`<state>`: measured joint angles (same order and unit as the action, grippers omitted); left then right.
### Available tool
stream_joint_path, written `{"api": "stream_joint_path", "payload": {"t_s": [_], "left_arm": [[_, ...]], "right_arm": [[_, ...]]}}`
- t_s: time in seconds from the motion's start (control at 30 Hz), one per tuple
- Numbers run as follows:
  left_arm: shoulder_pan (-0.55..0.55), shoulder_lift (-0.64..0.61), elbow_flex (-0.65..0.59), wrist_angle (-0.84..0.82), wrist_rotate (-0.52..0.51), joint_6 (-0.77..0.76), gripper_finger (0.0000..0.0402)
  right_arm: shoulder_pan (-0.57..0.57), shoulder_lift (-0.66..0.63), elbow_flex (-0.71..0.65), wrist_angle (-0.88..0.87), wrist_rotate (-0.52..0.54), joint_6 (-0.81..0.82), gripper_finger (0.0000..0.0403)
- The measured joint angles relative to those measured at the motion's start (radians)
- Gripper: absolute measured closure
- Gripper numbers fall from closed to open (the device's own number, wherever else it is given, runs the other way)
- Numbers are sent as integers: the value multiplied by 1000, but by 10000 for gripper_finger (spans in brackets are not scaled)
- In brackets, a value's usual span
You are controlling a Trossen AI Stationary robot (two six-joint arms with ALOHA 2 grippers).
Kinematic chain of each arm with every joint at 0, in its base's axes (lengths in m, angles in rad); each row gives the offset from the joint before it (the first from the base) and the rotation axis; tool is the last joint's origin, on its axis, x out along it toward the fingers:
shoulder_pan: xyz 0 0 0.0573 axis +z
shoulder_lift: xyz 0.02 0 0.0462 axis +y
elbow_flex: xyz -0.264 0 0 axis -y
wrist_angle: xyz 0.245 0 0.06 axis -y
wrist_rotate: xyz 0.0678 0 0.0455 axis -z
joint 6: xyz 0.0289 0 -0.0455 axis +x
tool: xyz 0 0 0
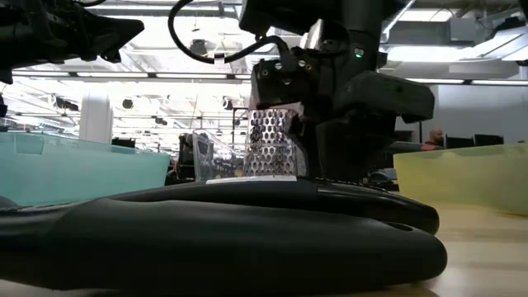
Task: Pick & Place Kitchen Items
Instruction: Put the gold knife into the transparent bin
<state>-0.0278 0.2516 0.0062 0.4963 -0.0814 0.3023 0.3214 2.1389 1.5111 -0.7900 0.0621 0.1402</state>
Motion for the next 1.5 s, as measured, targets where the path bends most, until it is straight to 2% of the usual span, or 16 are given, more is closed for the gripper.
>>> {"api": "stream_joint_path", "payload": {"t_s": [0.2,0.37,0.83,1.03,1.5], "left_arm": [[0,0,0,0,0,0,400],[0,0,0,1,0,0,400],[0,0,0,3,0,0,400],[0,0,0,4,0,0,400],[0,0,0,7,0,0,400]], "right_arm": [[-3,-9,-78,75,-51,7,216],[-5,-8,-82,88,-55,8,271],[-39,-8,-84,95,-76,71,389],[-39,-7,-60,75,-74,71,384],[-50,-135,-51,68,-62,72,395]]}}
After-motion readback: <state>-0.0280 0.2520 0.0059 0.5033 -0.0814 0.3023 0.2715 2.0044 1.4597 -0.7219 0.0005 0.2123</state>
